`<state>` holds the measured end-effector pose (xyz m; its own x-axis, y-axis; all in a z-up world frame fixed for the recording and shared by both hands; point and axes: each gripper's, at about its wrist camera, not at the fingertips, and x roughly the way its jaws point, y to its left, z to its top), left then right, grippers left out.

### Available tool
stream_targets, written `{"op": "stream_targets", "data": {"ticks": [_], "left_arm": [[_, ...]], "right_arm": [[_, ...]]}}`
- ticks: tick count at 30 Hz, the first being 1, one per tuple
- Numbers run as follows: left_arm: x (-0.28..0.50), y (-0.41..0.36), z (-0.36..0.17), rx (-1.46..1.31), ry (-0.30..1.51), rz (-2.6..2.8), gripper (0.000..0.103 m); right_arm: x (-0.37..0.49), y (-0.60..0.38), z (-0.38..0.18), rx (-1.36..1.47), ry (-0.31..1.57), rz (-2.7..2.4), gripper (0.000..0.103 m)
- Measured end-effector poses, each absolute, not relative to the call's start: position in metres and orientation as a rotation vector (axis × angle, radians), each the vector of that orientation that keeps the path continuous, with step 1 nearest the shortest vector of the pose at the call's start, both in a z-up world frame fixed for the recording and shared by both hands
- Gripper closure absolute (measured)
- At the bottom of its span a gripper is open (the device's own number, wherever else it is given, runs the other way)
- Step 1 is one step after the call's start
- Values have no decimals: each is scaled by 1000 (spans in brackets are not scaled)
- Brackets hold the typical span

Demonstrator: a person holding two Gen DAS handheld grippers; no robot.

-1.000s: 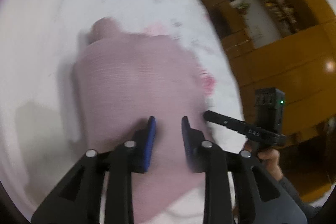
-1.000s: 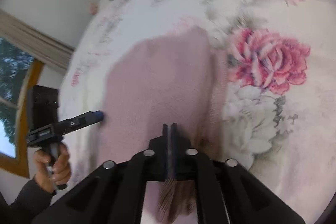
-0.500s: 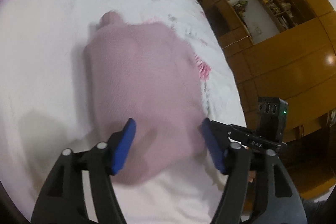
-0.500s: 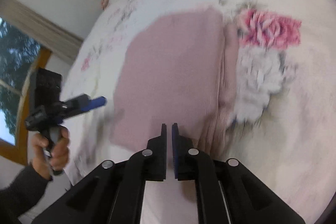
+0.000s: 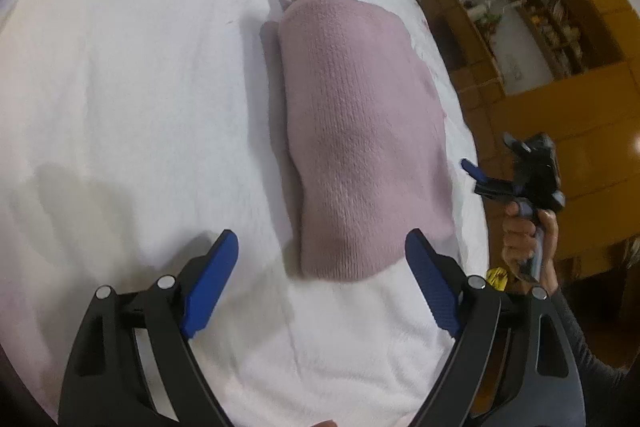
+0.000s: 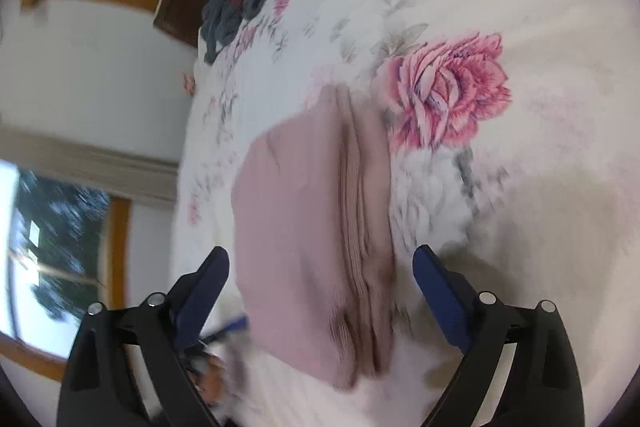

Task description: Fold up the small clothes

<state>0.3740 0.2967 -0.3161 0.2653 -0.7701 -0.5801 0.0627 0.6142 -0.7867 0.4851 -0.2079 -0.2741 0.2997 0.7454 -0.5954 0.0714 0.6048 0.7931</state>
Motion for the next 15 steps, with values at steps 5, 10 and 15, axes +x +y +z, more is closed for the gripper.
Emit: {"op": "stream_targets", "data": {"ticks": [5, 10, 15], "left_arm": [[381, 285, -331, -818, 1183, -691, 18], [388, 277, -339, -868, 1187, -752, 17], [393, 264, -348, -915, 1199, -812, 17]], "right_arm": [[536, -181, -312, 819, 1315, 582, 9], [561, -155, -330, 734, 1381, 612, 9], [574, -138, -337, 699, 1397, 640, 9]]}}
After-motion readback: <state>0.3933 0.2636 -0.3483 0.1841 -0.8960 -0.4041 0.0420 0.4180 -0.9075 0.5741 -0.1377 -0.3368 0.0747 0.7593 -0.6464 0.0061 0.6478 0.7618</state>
